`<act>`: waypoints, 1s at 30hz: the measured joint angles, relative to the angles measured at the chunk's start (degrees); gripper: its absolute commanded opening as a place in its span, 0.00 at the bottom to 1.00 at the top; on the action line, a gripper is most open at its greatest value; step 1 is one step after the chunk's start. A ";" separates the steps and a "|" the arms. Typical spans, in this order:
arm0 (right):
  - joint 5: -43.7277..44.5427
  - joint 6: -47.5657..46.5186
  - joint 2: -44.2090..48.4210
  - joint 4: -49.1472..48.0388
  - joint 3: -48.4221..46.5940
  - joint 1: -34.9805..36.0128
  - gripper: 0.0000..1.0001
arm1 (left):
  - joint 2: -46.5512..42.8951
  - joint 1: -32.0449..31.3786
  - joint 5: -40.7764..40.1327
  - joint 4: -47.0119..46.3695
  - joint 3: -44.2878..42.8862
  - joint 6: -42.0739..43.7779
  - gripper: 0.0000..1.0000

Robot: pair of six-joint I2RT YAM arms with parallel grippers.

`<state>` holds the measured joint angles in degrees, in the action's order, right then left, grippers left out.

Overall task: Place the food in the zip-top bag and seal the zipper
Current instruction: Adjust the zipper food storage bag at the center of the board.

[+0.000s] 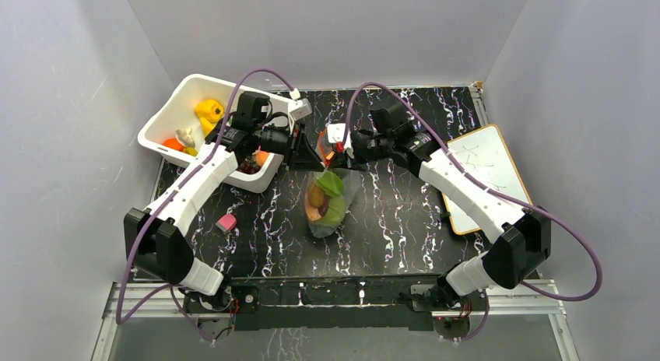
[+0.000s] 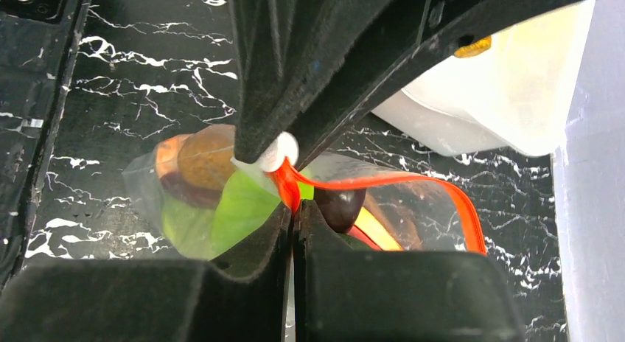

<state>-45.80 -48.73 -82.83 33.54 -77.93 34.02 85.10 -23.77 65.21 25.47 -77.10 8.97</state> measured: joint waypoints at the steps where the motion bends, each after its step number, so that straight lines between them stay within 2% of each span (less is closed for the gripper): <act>1: 0.46 0.94 0.04 -0.20 0.04 0.00 0.00 | -0.24 0.00 -0.81 -0.39 -0.02 -0.63 0.40; 4: 2.62 5.64 1.46 -3.54 2.01 0.00 0.00 | -1.95 0.02 -3.85 -3.04 -0.07 -3.26 0.65; 7: 5.57 10.86 5.77 -7.43 6.47 0.00 0.00 | -5.22 0.02 -7.28 -6.34 0.00 -6.54 0.71; 9: 7.76 14.91 9.40 -10.49 9.35 -0.02 0.00 | -9.14 0.02 -9.31 -10.80 1.60 -8.66 0.69; 14: 12.39 23.67 16.00 -17.59 13.14 0.00 0.00 | -16.31 0.00 -11.47 -18.40 6.86 -10.62 0.56; 22: 15.89 35.93 18.86 -24.44 15.50 0.00 0.00 | -13.53 -0.02 -11.82 -29.90 15.47 -16.24 0.52; 30: 19.19 44.09 19.12 -28.87 19.19 0.00 0.00 | -8.87 -0.04 -8.31 -44.85 18.36 -25.92 0.47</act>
<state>-26.61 -4.64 -63.70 4.67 -58.74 34.02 76.23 -23.81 56.90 -19.38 -58.74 -16.95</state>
